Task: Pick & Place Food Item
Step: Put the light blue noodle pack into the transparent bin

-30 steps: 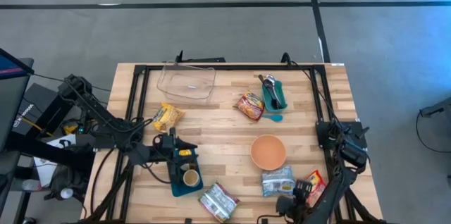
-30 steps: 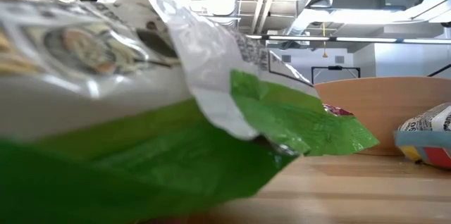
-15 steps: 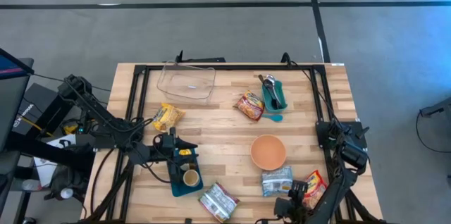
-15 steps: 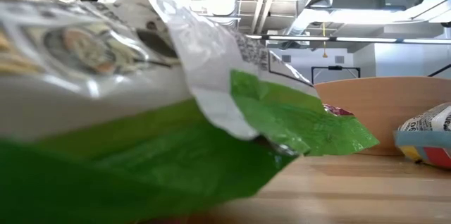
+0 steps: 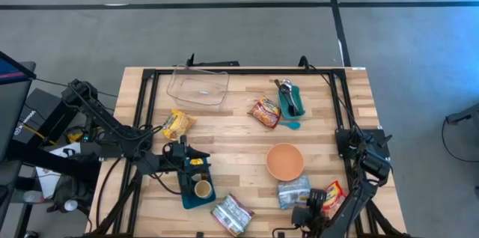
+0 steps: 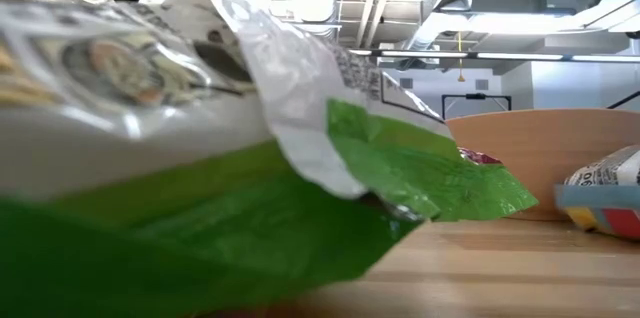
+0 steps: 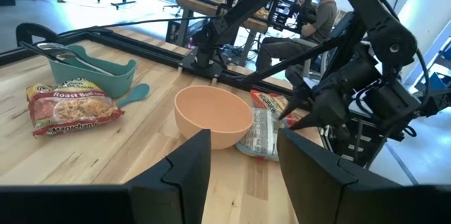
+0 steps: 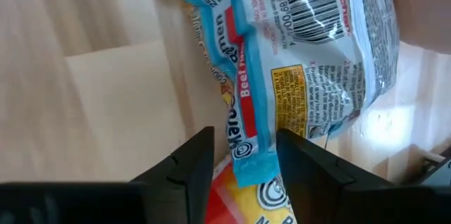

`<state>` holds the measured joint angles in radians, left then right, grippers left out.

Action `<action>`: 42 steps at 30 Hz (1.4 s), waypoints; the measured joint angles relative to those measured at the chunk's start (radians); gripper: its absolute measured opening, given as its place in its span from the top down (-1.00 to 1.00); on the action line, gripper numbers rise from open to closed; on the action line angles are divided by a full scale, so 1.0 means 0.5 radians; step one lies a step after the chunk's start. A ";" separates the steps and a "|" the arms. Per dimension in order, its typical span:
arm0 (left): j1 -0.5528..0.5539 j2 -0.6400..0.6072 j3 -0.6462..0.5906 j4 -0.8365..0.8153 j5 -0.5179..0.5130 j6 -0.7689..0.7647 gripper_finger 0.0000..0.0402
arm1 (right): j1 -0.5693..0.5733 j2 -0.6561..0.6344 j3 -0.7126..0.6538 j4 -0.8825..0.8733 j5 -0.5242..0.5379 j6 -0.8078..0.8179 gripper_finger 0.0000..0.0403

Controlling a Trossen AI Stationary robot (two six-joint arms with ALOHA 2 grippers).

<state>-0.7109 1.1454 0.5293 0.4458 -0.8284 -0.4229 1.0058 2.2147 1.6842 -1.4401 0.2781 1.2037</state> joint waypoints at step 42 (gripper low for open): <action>0.000 0.000 0.000 0.000 0.000 0.000 0.21 | -0.023 -0.007 0.090 -0.049 -0.027 0.037 1.00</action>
<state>-0.7109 1.1454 0.5293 0.4458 -0.8284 -0.4229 0.9943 2.2109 1.7294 -1.4645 0.2645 1.2222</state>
